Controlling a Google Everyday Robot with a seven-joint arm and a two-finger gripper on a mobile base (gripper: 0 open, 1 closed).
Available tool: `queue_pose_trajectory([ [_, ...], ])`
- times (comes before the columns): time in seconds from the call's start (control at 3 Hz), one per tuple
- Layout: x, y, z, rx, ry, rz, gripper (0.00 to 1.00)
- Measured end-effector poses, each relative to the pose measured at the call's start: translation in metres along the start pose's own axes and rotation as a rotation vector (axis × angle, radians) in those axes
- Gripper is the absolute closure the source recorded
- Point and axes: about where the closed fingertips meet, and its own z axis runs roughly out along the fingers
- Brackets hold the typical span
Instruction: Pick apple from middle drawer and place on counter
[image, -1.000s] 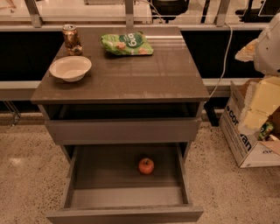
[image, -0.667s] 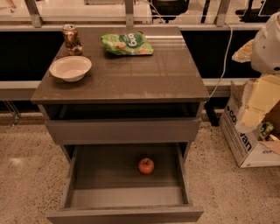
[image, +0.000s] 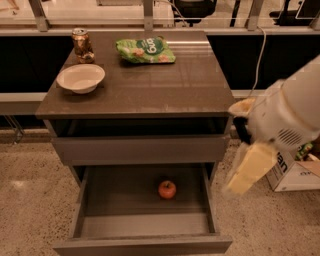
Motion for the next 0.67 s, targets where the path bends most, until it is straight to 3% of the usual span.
queue_pose_trajectory([
  [0.33,0.0078,0.0181,0.0326,-0.008,-0.044,0.038,0.0],
  [0.67,0.0092,0.0177,0.033,-0.005,-0.038,0.039,0.0],
])
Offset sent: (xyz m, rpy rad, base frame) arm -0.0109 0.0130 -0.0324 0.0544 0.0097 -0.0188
